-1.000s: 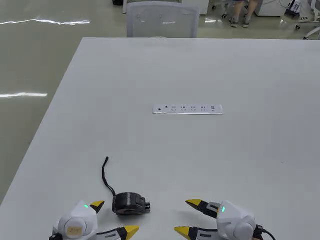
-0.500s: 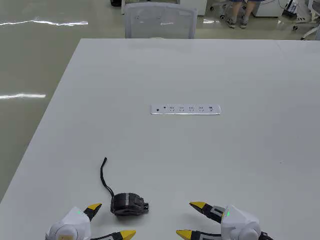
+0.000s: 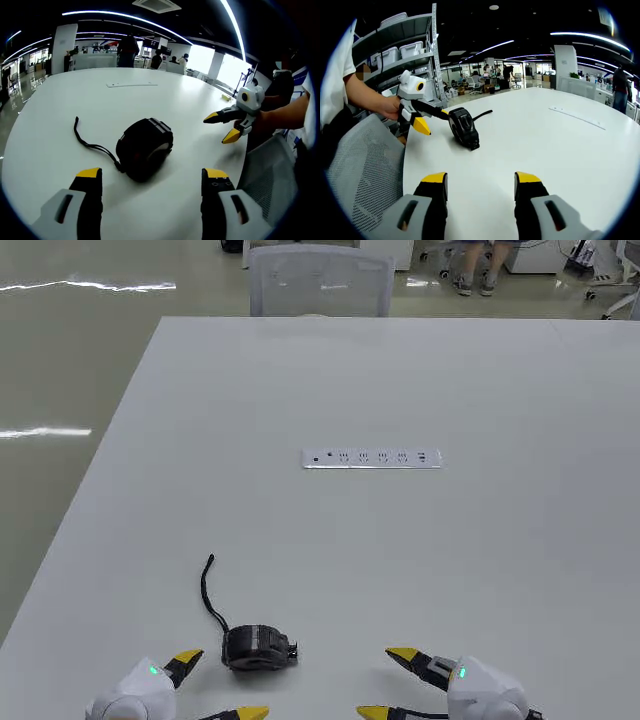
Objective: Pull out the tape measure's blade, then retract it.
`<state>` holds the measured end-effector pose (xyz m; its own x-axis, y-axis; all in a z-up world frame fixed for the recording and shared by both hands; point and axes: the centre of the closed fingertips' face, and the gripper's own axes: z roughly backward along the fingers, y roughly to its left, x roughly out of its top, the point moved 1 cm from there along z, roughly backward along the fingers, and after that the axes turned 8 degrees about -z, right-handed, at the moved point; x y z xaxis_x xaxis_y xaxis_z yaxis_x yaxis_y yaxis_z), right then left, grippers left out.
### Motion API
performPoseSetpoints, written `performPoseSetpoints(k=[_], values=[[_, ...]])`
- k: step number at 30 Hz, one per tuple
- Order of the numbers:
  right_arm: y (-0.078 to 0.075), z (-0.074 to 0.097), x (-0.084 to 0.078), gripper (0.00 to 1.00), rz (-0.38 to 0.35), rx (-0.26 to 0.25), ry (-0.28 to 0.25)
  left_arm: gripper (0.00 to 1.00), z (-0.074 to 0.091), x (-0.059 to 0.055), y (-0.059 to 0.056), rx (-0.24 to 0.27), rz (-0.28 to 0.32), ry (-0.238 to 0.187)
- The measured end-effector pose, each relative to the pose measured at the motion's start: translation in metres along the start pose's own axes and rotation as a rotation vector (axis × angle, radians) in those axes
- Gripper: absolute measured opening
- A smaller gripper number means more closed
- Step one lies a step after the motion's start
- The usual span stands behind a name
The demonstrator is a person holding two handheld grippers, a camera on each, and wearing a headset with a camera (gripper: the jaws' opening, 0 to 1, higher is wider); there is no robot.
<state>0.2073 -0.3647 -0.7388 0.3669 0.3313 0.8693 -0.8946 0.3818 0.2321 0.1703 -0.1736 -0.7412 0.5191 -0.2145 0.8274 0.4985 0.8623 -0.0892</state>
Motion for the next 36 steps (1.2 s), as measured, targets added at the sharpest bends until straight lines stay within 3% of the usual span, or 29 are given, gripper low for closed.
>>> performPoseSetpoints(k=[18,36], values=[[0.004,0.012,-0.003,0.55,-0.007,-0.009,-0.008,0.80,0.011,-0.002,0.001,-0.011,-0.004,-0.010],[0.004,0.039,-0.006,0.58,-0.026,-0.053,-0.030,0.82,0.035,-0.018,0.003,0.006,0.036,-0.013]])
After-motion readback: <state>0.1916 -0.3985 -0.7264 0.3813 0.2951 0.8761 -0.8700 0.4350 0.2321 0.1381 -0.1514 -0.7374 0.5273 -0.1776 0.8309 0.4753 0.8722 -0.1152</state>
